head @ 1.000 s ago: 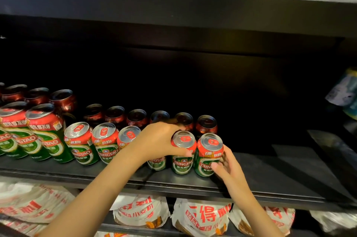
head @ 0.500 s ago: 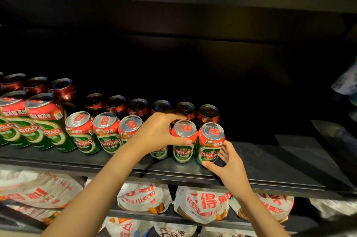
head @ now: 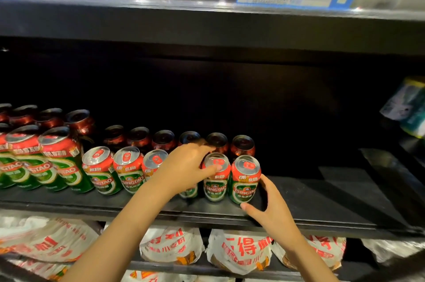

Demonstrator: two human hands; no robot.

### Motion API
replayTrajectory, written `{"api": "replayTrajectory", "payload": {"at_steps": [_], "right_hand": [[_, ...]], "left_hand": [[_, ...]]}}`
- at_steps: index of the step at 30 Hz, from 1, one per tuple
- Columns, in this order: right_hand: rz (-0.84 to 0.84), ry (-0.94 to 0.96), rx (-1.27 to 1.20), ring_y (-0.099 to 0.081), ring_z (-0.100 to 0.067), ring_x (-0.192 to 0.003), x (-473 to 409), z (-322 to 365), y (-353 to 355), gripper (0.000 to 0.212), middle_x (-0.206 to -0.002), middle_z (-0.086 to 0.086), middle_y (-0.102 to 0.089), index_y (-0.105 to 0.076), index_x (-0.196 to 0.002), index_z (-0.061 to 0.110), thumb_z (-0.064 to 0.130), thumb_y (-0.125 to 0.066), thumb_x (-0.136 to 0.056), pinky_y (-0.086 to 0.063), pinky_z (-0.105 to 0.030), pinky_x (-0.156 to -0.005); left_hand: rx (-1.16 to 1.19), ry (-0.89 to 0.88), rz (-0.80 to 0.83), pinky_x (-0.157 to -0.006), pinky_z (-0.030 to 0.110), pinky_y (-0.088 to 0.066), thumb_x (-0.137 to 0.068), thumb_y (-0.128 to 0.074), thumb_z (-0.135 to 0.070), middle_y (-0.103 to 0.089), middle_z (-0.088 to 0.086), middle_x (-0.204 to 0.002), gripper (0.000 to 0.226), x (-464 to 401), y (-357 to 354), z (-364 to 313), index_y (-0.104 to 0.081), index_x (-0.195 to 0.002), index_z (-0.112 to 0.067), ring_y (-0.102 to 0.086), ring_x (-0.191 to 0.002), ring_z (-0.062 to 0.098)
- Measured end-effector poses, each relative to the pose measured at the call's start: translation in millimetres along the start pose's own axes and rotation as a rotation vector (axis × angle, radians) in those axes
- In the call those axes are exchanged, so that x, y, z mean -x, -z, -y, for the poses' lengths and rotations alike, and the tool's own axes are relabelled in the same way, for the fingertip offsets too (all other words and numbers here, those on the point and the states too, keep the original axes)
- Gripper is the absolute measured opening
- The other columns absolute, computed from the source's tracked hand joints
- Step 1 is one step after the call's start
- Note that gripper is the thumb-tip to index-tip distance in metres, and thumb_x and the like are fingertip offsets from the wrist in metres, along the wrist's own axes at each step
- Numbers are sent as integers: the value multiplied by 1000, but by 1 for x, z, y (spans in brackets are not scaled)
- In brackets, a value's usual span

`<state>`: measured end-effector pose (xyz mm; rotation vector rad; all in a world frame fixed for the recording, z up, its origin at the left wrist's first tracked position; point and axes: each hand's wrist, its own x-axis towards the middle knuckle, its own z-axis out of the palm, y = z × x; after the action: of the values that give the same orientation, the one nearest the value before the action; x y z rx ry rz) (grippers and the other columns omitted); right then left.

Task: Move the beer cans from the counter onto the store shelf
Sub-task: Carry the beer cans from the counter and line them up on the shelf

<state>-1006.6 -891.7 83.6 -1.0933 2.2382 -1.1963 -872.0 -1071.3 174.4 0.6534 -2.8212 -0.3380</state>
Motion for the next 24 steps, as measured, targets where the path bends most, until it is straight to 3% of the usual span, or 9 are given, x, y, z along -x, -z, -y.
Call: {"api": "replayTrajectory", "payload": {"at_steps": [3,7,11,15,18,21,24], "right_hand": [[-82,-33,177,-37,-1,-126,25,6,17,60,-143,13,-37,-32,-140,28,36,-60,-88,-31,-20,-102],[-217,-94,427,-36,-5,-129,82,16,41,51,-140,14,-39,-33,-139,29,38,-51,-93,-27,-14,-96],[-428,-187,630,-44,-16,-126,166,20,48,45,-134,6,-47,-41,-135,23,35,-52,-92,-29,-30,-108],[-642,-492,626,-55,-30,-113,299,29,17,47,-126,-3,-56,-48,-128,17,34,-56,-85,-46,-42,-93],[-772,-733,593,-59,-28,-106,405,43,-25,47,-124,-2,-57,-46,-127,22,38,-53,-84,-51,-42,-88],[-936,-1007,526,-49,-20,-120,511,72,-76,49,-135,5,-49,-45,-132,23,45,-48,-88,-41,-34,-101],[-1114,-1226,468,-39,-8,-128,603,114,-137,50,-139,13,-42,-38,-137,27,44,-49,-92,-27,-18,-103]], "left_hand": [[-43,-46,-18,-96,28,-41,-92,-47,-47,-53,-1,-133,52,6,8,-12,-43,-137,-23,-49,-121,15],[36,-270,-36,-101,29,-37,-91,-51,-42,-49,-6,-137,49,18,8,-44,-43,-136,-24,-46,-124,15],[57,-579,19,-106,33,-34,-92,-50,-39,-43,1,-144,53,40,-16,-84,-42,-139,-18,-42,-132,22],[70,-920,194,-100,36,-42,-90,-46,-41,-50,4,-138,53,100,-45,-137,-46,-136,-14,-51,-123,24],[139,-1117,429,-105,31,-35,-90,-40,-49,-40,-3,-144,59,165,-61,-180,-36,-142,-21,-43,-129,18],[206,-1328,582,-100,22,-32,-85,-23,-62,-38,-11,-142,68,246,-72,-222,-30,-143,-27,-44,-125,10],[308,-1438,767,-101,17,-28,-93,-39,-52,-34,-14,-145,56,339,-76,-253,-27,-143,-31,-38,-129,8]]}}
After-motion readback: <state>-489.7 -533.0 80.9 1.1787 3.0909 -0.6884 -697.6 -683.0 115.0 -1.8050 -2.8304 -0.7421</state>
